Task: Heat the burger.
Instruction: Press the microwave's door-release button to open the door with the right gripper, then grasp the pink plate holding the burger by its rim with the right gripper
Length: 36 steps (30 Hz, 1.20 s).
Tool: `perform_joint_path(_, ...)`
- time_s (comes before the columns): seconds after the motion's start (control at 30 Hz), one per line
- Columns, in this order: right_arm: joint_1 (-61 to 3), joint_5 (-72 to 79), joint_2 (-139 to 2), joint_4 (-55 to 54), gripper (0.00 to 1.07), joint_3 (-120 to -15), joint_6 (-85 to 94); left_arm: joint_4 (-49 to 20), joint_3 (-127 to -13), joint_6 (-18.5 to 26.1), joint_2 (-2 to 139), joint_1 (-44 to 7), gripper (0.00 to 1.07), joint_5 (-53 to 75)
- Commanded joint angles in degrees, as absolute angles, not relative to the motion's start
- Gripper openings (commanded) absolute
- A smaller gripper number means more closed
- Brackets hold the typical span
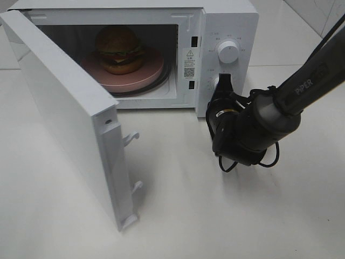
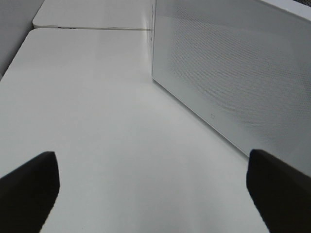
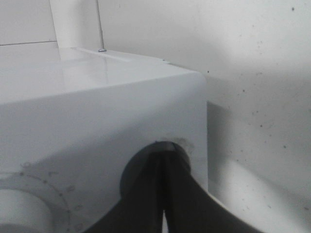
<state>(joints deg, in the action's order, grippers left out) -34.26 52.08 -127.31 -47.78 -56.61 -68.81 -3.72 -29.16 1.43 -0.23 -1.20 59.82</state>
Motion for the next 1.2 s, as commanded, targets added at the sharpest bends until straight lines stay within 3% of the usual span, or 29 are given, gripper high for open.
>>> perform_joint_path(0.03, -31.34, 65.32, -125.82, -40.74, 0.0, -61.88, -68.47, -4.01, -28.93, 1.26, -1.26, -0.92, 1.0, 59.36)
perform_joint_path(1.2, -32.77, 40.28, -114.08, -36.84, 0.0, -47.61, -61.88, -3.95, -28.93, 1.26, -1.26, -0.92, 1.0, 59.36)
